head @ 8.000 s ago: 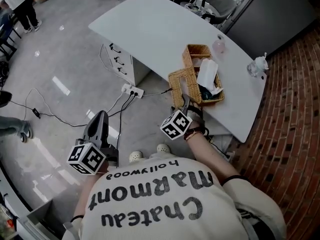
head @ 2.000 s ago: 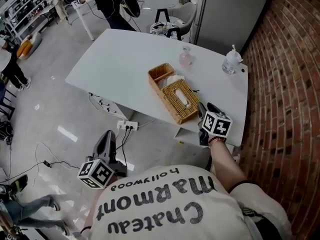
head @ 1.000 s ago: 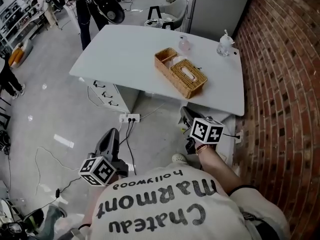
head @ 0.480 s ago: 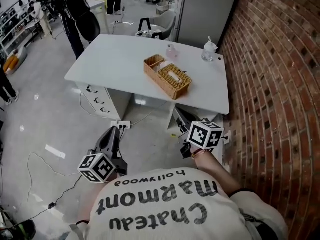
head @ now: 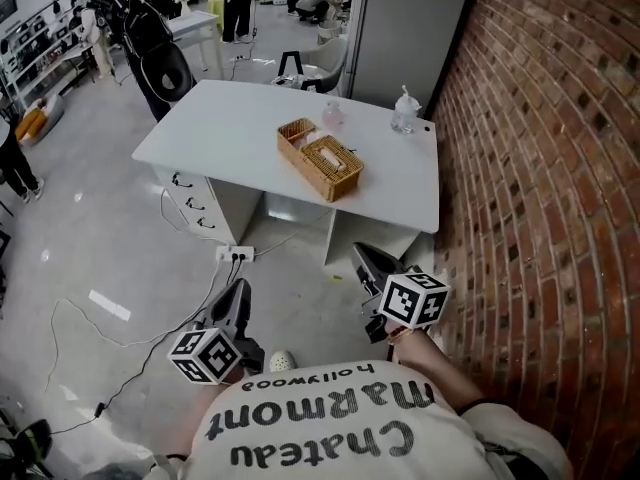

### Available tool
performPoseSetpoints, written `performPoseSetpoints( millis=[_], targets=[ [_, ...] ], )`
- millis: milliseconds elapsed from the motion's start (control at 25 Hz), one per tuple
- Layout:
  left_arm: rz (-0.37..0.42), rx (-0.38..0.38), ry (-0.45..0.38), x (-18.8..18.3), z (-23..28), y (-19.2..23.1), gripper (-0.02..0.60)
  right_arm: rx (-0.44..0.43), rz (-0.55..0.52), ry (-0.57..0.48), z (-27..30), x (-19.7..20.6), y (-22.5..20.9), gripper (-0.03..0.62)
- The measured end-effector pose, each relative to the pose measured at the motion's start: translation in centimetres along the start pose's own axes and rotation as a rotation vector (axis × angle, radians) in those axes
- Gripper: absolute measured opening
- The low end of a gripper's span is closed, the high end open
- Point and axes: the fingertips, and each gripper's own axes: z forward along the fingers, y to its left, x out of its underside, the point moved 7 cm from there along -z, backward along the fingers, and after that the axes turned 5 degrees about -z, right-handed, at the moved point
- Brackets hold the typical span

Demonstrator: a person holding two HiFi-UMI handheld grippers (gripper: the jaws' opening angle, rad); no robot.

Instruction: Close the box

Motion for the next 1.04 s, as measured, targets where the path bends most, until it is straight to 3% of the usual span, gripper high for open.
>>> performPoseSetpoints(
  millis=[560, 1040],
  targets=[
    [0.022, -0.009, -0.007, 4.8, -7.1, -5.8, 0.002, 0.035, 0.001, 0.014, -10.9, 3.8, 0.3, 0.002],
    [0.027, -0.001, -0.015, 6.0, -8.4, -6.3, 0.002, 0.043, 0.010, 0.004, -12.9, 5.0, 0.2, 0.002]
  ],
)
